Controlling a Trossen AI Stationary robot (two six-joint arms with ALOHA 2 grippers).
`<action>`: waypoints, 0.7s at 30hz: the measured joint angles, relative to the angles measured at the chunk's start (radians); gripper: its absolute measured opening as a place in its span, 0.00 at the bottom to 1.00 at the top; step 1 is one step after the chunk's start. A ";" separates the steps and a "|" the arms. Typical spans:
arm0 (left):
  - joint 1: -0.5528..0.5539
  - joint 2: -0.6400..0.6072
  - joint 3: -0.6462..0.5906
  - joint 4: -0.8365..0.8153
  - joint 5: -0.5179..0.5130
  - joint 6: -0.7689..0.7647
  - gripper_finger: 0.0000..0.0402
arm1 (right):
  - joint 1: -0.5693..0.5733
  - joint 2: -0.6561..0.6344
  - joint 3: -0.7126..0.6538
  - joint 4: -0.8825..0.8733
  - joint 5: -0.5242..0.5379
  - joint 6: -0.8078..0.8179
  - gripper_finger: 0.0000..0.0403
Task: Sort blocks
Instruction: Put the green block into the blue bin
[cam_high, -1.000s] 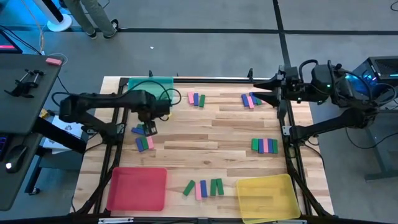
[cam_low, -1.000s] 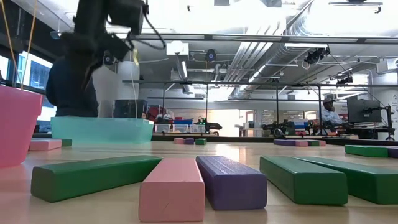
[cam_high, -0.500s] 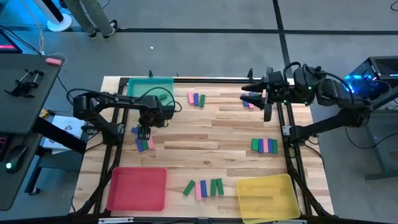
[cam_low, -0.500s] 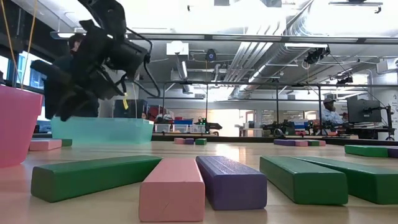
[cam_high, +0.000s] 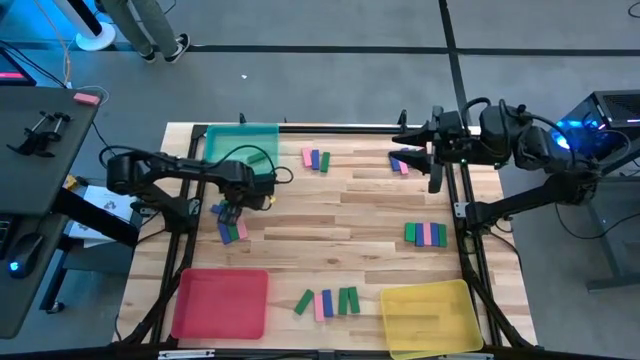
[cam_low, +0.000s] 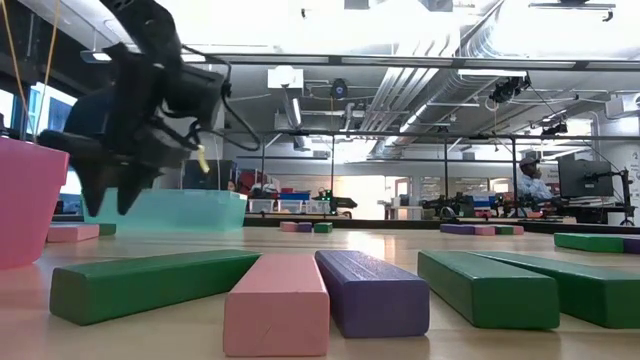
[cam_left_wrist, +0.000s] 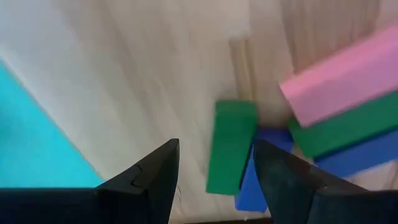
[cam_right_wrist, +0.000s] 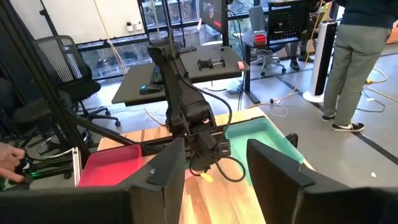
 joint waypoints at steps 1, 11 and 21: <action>0.000 -0.004 -0.009 0.014 0.002 0.013 0.48 | 0.000 0.000 0.000 0.000 0.000 0.001 0.37; -0.006 -0.028 -0.013 0.088 0.031 0.053 0.48 | 0.000 0.001 0.000 0.000 0.000 0.002 0.37; 0.006 -0.028 -0.076 0.121 0.051 0.100 0.48 | 0.000 0.001 0.000 -0.018 0.001 0.050 0.37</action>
